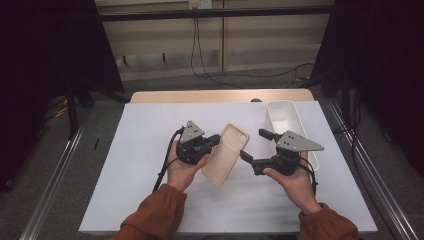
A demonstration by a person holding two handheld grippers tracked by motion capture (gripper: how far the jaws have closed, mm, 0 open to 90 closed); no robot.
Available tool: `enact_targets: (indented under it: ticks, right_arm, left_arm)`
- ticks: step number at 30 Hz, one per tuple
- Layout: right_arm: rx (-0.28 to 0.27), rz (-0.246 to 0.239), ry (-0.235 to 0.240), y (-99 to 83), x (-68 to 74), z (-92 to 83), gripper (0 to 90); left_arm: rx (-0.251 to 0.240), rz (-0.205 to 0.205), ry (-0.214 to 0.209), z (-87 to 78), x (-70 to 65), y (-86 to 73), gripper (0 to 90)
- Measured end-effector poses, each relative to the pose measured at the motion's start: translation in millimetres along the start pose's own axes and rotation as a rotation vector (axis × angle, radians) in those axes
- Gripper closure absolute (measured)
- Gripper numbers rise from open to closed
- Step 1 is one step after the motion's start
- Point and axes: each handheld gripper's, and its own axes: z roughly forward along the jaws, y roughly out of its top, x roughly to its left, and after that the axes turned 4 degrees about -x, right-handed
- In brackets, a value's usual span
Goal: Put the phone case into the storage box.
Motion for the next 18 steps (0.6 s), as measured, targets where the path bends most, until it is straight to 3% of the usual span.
enact_targets:
  ticks: [6, 10, 18]
  right_arm:
    - [0.019, 0.017, 0.009, -0.9, -3.3, 7.7, 12.4]
    - [0.043, -0.002, 0.011, -3.6, -2.8, 10.2, 16.0]
    - [0.061, -0.008, 0.034, -6.8, -1.8, 13.2, 34.1]
  left_arm:
    - [-0.005, -0.003, -0.011, 0.9, -1.3, 0.6, 88.7]
    - [-0.013, -0.003, -0.013, -0.1, -1.8, 0.7, 88.6]
    - [-0.030, -0.006, -0.012, -0.7, -3.6, 0.7, 88.7]
